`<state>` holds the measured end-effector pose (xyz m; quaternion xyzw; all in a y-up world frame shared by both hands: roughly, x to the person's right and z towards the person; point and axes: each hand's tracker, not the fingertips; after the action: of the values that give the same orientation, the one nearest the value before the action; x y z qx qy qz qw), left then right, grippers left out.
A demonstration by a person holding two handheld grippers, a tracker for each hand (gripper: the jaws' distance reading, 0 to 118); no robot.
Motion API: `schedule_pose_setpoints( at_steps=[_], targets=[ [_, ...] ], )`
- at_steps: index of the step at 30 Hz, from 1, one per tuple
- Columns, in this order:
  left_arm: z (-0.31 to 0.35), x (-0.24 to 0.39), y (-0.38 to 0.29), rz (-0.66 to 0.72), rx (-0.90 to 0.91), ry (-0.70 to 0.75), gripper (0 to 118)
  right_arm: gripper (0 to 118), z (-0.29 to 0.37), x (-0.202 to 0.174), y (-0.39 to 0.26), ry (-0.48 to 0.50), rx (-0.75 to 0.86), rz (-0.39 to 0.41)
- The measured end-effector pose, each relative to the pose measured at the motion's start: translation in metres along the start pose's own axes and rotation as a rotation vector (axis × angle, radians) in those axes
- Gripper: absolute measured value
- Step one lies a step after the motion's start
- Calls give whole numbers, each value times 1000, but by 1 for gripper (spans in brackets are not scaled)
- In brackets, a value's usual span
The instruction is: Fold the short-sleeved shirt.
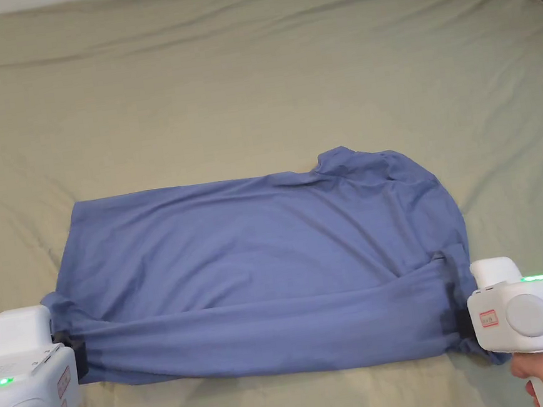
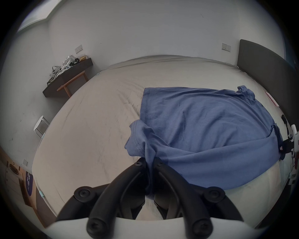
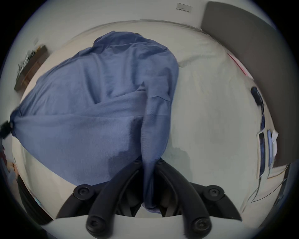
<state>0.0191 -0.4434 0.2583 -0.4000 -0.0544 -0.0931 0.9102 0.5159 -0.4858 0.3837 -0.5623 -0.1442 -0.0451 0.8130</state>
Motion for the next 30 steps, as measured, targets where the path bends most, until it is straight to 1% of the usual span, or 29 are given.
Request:
schedule_pose_setpoints(
  at_steps=[3,5,9,13,15,17,18,21,25,26,30],
  targets=[
    [6,-4,5,3,9,-10,6,11,13,9,4,22,9,-29],
    [14,-8,8,2,20,-17,6,11,30,13,6,22,31,-19],
    [32,-14,13,3,28,-30,6,11,73,23,8,71,58,-20],
    [50,-21,8,-25,15,-43,6,11,110,35,2,138,61,-3],
    [57,-25,0,-70,-5,-30,6,11,122,39,-6,147,47,5],
    [62,-33,-12,-75,-32,-33,6,11,129,41,-18,151,11,31],
    [64,-36,-17,-70,-50,-38,6,11,132,40,-24,160,-13,31],
    [63,-40,-39,-77,-106,-52,6,11,123,41,-43,193,-80,9],
    [39,-32,-68,-113,-202,-55,6,11,81,32,-59,152,-120,0],
    [32,-31,-74,-118,-220,-55,6,11,62,32,-62,135,-128,3],
    [11,-27,-88,-122,-267,-51,6,11,34,24,-72,112,-145,20]
  ],
)
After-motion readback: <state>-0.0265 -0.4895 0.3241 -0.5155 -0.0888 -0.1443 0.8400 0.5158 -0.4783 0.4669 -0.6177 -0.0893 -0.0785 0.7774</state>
